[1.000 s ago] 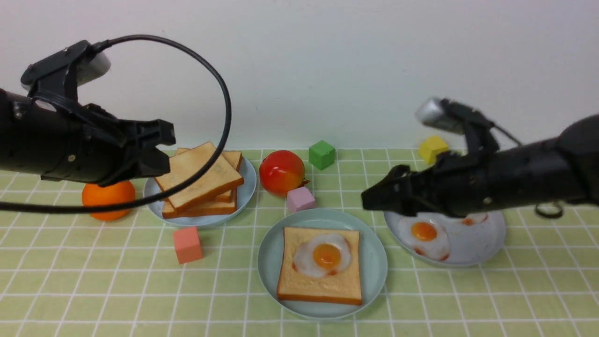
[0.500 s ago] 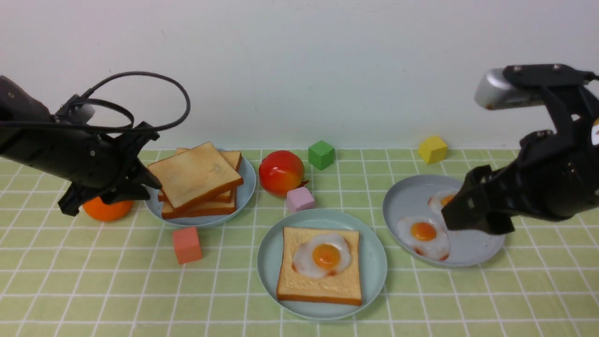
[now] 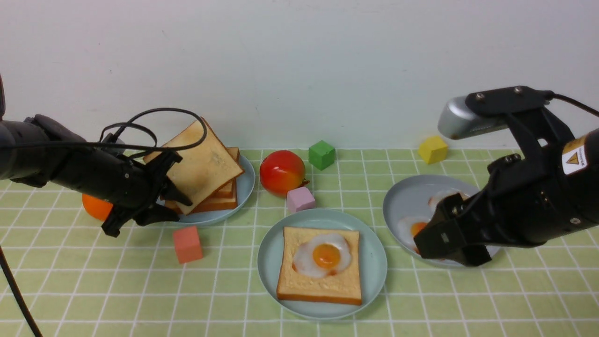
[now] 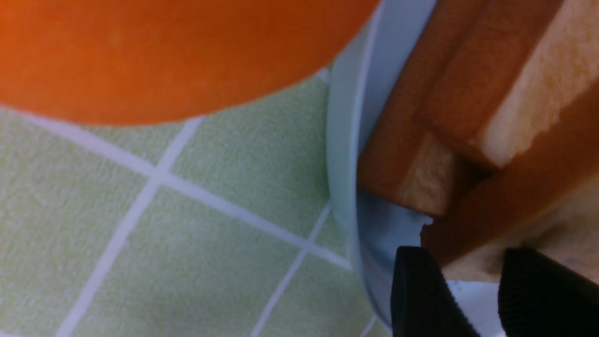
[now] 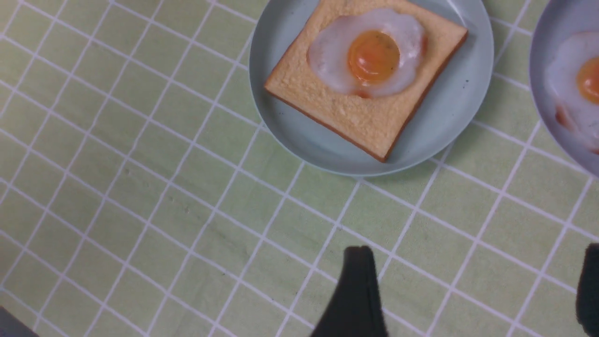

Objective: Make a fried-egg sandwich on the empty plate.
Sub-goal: Use the left arm to grab a slice of bread

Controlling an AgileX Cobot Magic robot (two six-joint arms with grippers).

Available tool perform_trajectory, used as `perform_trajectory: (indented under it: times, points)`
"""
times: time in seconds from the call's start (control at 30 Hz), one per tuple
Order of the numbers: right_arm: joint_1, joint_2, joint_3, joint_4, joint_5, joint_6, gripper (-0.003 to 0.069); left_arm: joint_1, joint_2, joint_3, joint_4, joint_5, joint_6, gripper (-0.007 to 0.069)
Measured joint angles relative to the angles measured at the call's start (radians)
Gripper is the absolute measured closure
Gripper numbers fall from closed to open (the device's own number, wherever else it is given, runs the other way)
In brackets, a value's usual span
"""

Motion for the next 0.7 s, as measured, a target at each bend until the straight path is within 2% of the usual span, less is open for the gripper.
perform_trajectory:
  times: [0.3, 0.5, 0.7]
  points:
    - [0.0, 0.0, 0.0, 0.001, 0.001, 0.012, 0.0072, 0.0, -0.048, 0.001, 0.022, 0.014, 0.024, 0.0345]
    - [0.0, 0.0, 0.0, 0.005, 0.001, 0.012, 0.0072, 0.0, -0.125, 0.001, 0.027, -0.057, 0.036, 0.0344]
    - [0.0, 0.0, 0.0, 0.006, 0.002, 0.012, 0.0072, 0.013, -0.087, -0.059, 0.036, -0.069, 0.036, 0.0323]
